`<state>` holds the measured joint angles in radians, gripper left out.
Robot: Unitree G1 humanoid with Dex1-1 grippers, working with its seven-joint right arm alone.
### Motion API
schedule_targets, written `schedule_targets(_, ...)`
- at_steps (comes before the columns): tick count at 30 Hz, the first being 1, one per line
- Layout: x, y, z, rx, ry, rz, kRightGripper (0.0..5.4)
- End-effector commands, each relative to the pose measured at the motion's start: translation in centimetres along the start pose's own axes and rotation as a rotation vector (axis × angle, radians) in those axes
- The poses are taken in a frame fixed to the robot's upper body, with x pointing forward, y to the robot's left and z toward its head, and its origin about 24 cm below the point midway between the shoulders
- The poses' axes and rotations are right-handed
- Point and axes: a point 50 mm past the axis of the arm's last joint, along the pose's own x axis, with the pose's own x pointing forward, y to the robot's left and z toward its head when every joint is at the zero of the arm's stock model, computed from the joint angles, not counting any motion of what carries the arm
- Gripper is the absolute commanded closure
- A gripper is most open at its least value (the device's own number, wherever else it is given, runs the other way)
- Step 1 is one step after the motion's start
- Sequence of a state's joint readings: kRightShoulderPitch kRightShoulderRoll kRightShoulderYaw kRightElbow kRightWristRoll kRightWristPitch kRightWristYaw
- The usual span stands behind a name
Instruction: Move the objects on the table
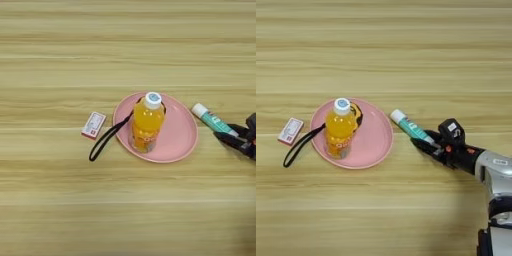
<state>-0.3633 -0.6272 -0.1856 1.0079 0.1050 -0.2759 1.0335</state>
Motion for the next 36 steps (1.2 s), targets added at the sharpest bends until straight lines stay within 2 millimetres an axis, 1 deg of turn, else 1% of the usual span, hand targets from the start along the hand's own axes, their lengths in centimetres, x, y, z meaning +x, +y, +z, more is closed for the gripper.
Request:
schedule_targets(1, -0.5, -2.3, 4.5, -0.105, -0.119, -0.073, 3.73)
schedule_targets(4, -0.6, -2.5, 5.0, -0.097, -0.148, -0.079, 3.73)
schedule_targets(9, -0.6, -2.7, 6.6, -0.097, -0.252, -0.076, 3.73)
schedule_targets(11, -0.5, -2.4, 7.5, -0.117, -0.287, -0.051, 3.74)
schedule_targets(13, -0.3, -1.8, 8.2, -0.141, -0.315, -0.011, 3.74)
schedule_targets(17, 0.4, 0.4, 9.7, -0.209, -0.359, 0.1, 3.74)
schedule_targets(21, 0.8, 2.0, 10.5, -0.232, -0.38, 0.153, 3.74)
schedule_targets(25, 1.4, 3.6, 10.3, -0.239, -0.36, 0.205, 3.74)
schedule_targets(30, 1.8, 5.0, 9.2, -0.229, -0.305, 0.275, 3.74)
schedule_targets(36, 2.0, 5.6, 7.3, -0.204, -0.236, 0.312, 3.74)
